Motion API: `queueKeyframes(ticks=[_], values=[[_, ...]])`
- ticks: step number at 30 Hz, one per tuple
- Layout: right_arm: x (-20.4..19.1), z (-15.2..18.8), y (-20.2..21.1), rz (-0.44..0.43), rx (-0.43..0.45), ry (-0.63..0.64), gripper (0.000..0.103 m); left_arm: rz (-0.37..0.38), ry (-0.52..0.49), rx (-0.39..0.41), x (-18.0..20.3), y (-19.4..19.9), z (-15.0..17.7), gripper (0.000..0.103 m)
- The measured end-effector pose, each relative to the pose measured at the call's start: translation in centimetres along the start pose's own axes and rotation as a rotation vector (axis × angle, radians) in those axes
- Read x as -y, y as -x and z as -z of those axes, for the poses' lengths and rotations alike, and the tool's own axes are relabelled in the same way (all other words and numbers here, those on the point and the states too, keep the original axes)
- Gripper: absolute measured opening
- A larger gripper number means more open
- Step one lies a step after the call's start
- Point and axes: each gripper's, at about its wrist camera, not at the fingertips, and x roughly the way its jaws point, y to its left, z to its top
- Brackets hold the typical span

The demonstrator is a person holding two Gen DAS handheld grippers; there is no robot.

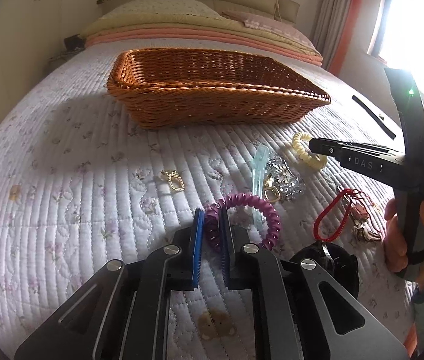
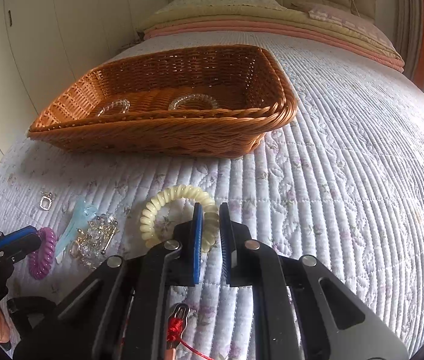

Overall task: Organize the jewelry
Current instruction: 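Grasp the purple coil hair tie with the left gripper while the right grasps the cream hair tie, then carry both hair ties into the basket and open both grippers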

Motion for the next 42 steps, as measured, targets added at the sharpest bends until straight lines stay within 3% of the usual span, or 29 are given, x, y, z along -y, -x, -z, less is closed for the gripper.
queueKeyframes(ticks=[18,23,28,33,37,42], values=[[-0.6,0.7,4.7,-0.097,0.21,0.049,0.009,0.109,0.104,0.179,-1.8,4.0,-0.2,0.008],[-0.9,-0.3,6.8,-0.099,0.263,0.051,0.009,0.117,0.086,0.269,-1.4,6.6,-2.9,0.008],[-1.8,-5.0,8.7,-0.071,0.314,0.063,0.009,0.105,0.052,0.332,-1.0,7.4,-7.6,0.008],[-2.2,-10.7,6.3,-0.025,0.271,0.039,0.009,0.062,0.052,0.313,-1.5,4.2,-12.5,0.008],[-1.4,-13.8,1.9,-0.031,0.157,-0.022,0.009,0.023,0.069,0.26,-2.2,0.7,-15.0,0.008],[-1.6,-15.1,-3.6,0.006,0.002,-0.052,0.009,-0.031,0.082,0.164,-3.1,-3.3,-16.3,0.008]])
